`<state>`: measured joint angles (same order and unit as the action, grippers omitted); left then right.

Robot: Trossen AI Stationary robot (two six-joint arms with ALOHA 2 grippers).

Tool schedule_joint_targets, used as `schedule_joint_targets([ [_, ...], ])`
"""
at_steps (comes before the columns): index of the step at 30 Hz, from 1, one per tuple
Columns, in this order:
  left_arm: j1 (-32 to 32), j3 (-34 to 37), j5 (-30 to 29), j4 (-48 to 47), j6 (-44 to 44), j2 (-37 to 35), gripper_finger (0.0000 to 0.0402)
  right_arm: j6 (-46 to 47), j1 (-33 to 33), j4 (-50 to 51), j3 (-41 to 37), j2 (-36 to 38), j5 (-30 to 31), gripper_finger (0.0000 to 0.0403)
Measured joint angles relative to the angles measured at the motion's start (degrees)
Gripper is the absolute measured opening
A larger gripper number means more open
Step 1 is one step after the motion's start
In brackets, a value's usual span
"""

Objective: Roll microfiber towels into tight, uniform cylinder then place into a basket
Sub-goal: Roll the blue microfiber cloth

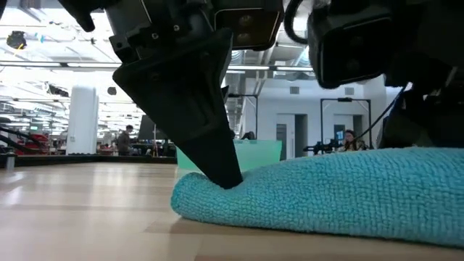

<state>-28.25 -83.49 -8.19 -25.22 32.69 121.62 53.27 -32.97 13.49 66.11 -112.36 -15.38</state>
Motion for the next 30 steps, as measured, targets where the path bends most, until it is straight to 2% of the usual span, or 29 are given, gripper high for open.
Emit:
schedule_joint_targets([
  [5,0.0,0.03,-0.07,0.34,0.22,0.06,0.0121,-2.33,-0.38,5.33,-0.11,3.05,3.99,0.0193],
  [11,0.07,0.05,-0.16,0.53,2.43,0.11,0.0121,-2.66,-2.94,14.61,-0.11,9.21,13.54,0.0192],
  [13,0.11,0.08,-0.24,0.77,4.64,0.11,0.0121,-2.51,-4.82,16.66,-0.07,11.66,19.34,0.0192],
  [17,0.11,0.14,-0.82,1.75,8.31,0.15,0.0121,-4.34,-10.33,17.6,0.0,14.91,34.71,0.0194],
  [20,0.11,0.14,-1.1,2.09,10.19,0.2,0.0121,-7.17,-14.38,15.7,0.02,14.4,46.46,0.0192],
  [22,0.11,0.14,-1.14,2.22,11.39,0.2,0.0121,-9.53,-16.15,13.34,0.02,12.9,51.22,0.0192],
  [26,0.05,0.14,-3.2,2.48,13.96,0.27,0.0121,-14.61,-16.51,7.35,0.04,9.11,52.39,0.0192],
  [30,0.14,0.14,-6.13,2.49,15.43,0.33,0.0121,-15.67,-15.49,6.04,0.07,6.85,50.51,0.0183],
])
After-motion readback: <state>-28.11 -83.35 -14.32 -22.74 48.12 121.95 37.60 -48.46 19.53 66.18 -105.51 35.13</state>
